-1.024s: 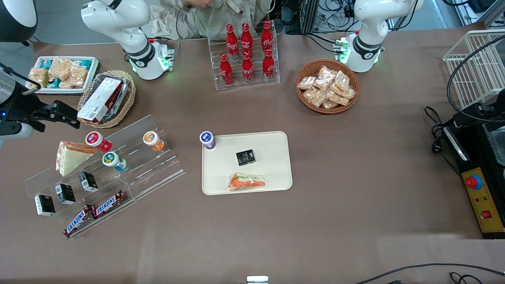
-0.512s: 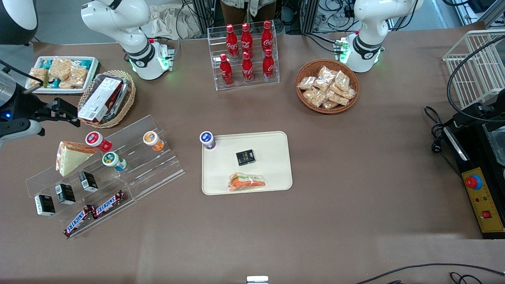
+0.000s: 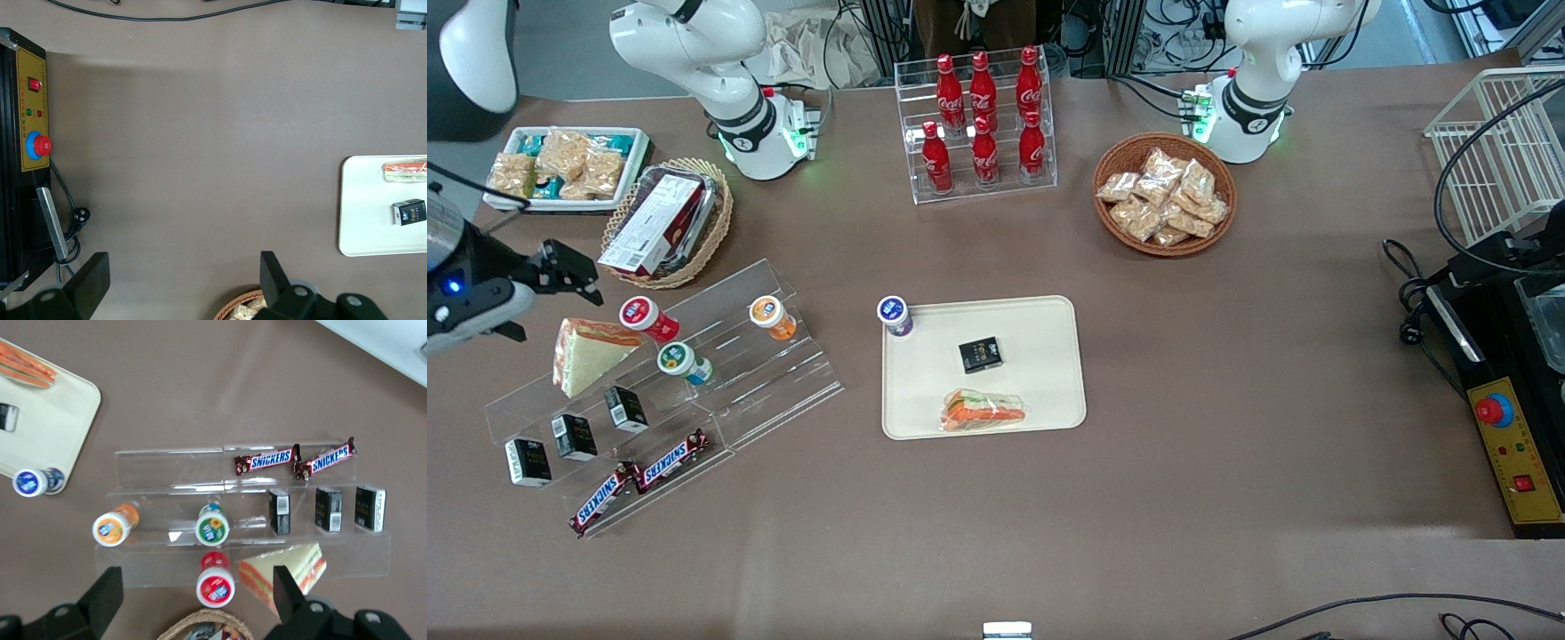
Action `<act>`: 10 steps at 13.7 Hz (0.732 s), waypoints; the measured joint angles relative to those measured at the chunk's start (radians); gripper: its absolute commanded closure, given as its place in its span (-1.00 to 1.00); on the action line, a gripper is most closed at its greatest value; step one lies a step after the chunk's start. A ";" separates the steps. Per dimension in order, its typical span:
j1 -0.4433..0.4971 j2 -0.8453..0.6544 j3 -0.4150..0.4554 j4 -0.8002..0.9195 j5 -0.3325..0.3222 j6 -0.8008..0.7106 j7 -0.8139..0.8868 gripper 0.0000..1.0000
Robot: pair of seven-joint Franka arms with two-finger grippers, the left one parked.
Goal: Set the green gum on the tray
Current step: 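Move the right gripper toward the green gum bottle on the acrylic rack, then close the right gripper around the green-lidded gum bottle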
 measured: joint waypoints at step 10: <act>-0.018 -0.003 -0.026 -0.432 0.000 0.436 -0.078 -0.99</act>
